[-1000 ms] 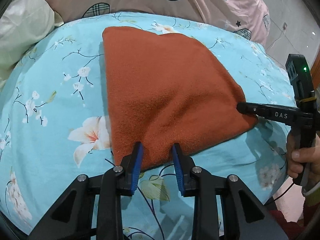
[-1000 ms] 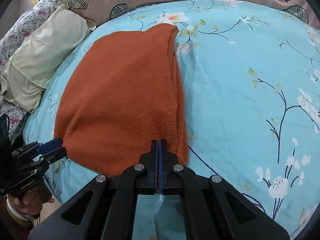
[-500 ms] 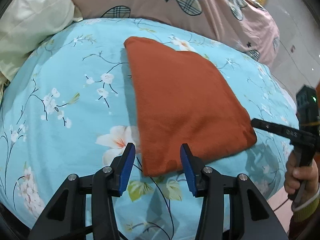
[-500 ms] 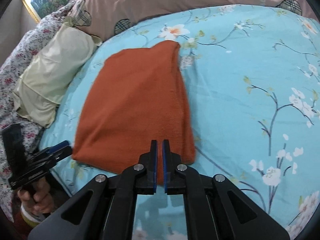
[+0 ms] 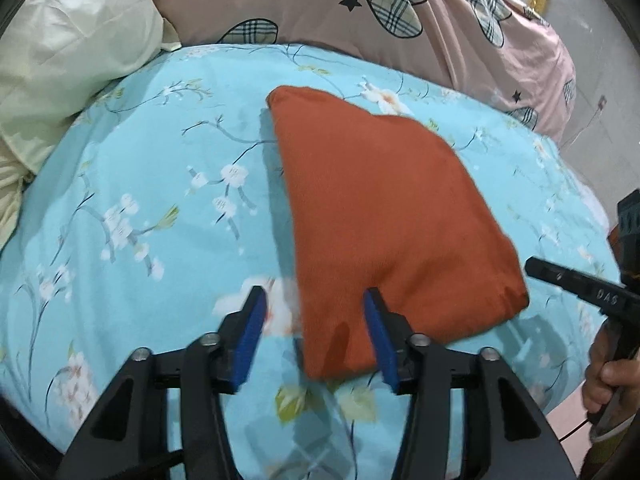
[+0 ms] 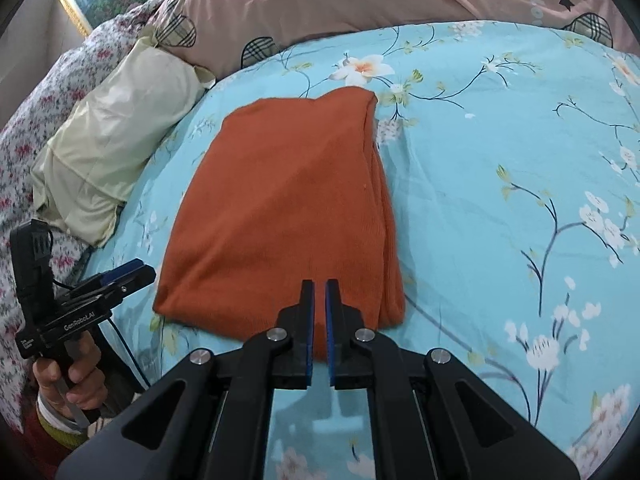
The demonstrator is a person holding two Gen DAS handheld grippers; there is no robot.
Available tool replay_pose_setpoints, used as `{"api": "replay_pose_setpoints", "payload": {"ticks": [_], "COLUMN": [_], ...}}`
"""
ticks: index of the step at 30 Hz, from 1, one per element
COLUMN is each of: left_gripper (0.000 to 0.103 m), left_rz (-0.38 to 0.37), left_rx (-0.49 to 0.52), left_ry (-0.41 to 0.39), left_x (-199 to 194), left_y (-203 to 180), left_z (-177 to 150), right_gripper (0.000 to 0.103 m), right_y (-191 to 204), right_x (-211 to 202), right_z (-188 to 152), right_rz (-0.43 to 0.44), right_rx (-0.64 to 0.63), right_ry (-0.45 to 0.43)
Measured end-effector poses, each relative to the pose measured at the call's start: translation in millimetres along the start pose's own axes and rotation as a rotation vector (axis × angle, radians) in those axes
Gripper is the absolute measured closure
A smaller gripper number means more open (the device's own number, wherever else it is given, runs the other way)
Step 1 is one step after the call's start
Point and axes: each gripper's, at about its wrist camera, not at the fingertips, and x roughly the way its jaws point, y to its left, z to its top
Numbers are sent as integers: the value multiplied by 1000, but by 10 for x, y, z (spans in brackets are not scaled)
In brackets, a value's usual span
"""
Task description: Fold small clothes
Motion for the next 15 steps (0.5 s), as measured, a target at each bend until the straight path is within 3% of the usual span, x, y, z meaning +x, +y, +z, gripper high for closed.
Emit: {"api": "replay_pose_setpoints", "payload": {"ticks": [1,2,4,9,15], "left_gripper": [36,33,19,18,16], "left_rz": [8,21,40,74,118], "left_rx": [1,5,10,26,118], "left_ry": [0,-2,-2,-14,-13], "left_x": [-25,-76,-138,-302,-380], "left_y": [0,-7,-10,-81,-298], "left_z": [-38,-101,-171,-335,-562], "right_gripper": [81,60,44,43,33], "right_y": [9,21,57,131,144], "right_x": [-22,-48,-126,-276,-390], "right_z": [-34,-76,-170,-391,-580], "right_rz": [-2,-3,-11,-52,-82], "right_rx": [-4,-9,-29,-80,-98], "right_ry": [3,5,-12,-15,-16]}}
